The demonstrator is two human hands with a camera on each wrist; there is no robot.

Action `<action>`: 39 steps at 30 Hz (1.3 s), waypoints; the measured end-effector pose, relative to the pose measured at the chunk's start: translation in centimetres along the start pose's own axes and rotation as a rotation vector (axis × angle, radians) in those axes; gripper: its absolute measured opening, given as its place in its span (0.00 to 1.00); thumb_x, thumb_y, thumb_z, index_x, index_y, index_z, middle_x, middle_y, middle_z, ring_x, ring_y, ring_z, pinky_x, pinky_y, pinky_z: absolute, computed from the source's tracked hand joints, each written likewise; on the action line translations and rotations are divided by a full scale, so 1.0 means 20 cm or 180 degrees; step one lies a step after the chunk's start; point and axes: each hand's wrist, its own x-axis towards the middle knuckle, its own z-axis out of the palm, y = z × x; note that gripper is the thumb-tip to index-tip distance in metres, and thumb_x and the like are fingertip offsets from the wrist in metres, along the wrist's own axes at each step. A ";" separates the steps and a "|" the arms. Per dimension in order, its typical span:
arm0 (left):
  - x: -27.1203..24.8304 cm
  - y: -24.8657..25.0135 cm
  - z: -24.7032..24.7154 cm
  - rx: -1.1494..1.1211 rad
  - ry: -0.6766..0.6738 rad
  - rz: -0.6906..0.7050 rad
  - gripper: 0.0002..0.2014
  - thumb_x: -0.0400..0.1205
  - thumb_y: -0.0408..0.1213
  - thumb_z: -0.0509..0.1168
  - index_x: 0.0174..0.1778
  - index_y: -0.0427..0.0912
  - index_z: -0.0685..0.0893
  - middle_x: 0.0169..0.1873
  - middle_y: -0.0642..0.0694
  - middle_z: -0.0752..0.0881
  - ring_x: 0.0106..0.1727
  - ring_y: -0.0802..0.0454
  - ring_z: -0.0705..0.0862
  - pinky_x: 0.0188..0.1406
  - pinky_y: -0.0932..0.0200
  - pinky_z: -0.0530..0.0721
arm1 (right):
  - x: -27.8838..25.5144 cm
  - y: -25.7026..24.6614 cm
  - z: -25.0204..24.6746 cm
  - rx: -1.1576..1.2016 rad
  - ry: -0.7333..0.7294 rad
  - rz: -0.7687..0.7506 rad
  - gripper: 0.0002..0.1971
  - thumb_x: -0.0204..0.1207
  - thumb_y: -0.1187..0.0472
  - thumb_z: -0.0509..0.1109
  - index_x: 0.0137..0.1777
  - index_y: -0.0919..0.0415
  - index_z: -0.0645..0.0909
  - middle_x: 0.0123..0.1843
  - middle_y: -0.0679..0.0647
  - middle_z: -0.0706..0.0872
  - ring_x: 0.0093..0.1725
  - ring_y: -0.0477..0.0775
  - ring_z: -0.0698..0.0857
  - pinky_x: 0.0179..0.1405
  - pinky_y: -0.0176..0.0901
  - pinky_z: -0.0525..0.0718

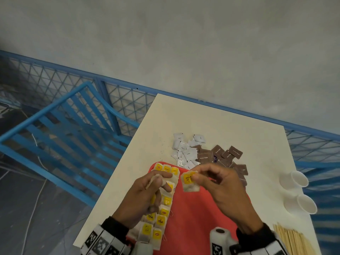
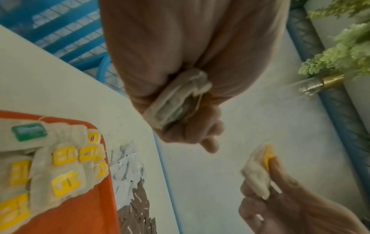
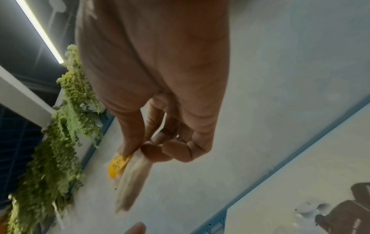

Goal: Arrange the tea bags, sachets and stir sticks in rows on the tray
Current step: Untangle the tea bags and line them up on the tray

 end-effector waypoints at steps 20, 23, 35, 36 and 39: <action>0.01 0.25 -0.08 0.1088 0.0738 0.1113 0.04 0.72 0.51 0.73 0.38 0.58 0.91 0.39 0.53 0.85 0.30 0.62 0.77 0.28 0.68 0.75 | 0.04 -0.04 0.22 -0.0597 0.0023 -0.0295 0.11 0.70 0.40 0.77 0.51 0.39 0.90 0.58 0.41 0.87 0.60 0.46 0.85 0.53 0.53 0.84; 0.01 0.25 -0.11 0.1097 0.0622 0.1113 0.05 0.72 0.49 0.73 0.38 0.54 0.91 0.39 0.56 0.85 0.30 0.65 0.78 0.25 0.72 0.75 | 0.07 -0.06 0.30 -0.0582 0.0116 -0.0357 0.02 0.74 0.53 0.77 0.45 0.45 0.91 0.48 0.44 0.90 0.48 0.48 0.87 0.43 0.52 0.83; -0.03 0.06 -0.39 0.0970 0.0887 -0.0067 0.06 0.79 0.41 0.73 0.37 0.48 0.89 0.36 0.40 0.89 0.22 0.57 0.71 0.17 0.63 0.68 | 0.11 0.55 0.43 -0.1159 0.0424 0.1038 0.13 0.75 0.63 0.77 0.30 0.63 0.81 0.24 0.44 0.75 0.25 0.39 0.70 0.28 0.31 0.71; -0.04 0.03 -0.43 0.1060 0.0884 -0.0181 0.07 0.80 0.41 0.73 0.36 0.50 0.89 0.37 0.41 0.89 0.23 0.57 0.71 0.17 0.63 0.68 | 0.10 0.64 0.46 -0.1243 0.0408 0.1289 0.16 0.75 0.64 0.76 0.28 0.62 0.76 0.24 0.45 0.73 0.25 0.39 0.68 0.28 0.34 0.70; -0.06 -0.02 -0.50 0.1304 0.0824 -0.0505 0.08 0.81 0.41 0.72 0.35 0.54 0.89 0.38 0.46 0.91 0.26 0.53 0.75 0.18 0.63 0.68 | 0.10 0.81 0.55 -0.0969 0.0377 0.1759 0.17 0.75 0.65 0.76 0.29 0.58 0.74 0.26 0.51 0.75 0.27 0.45 0.72 0.27 0.38 0.73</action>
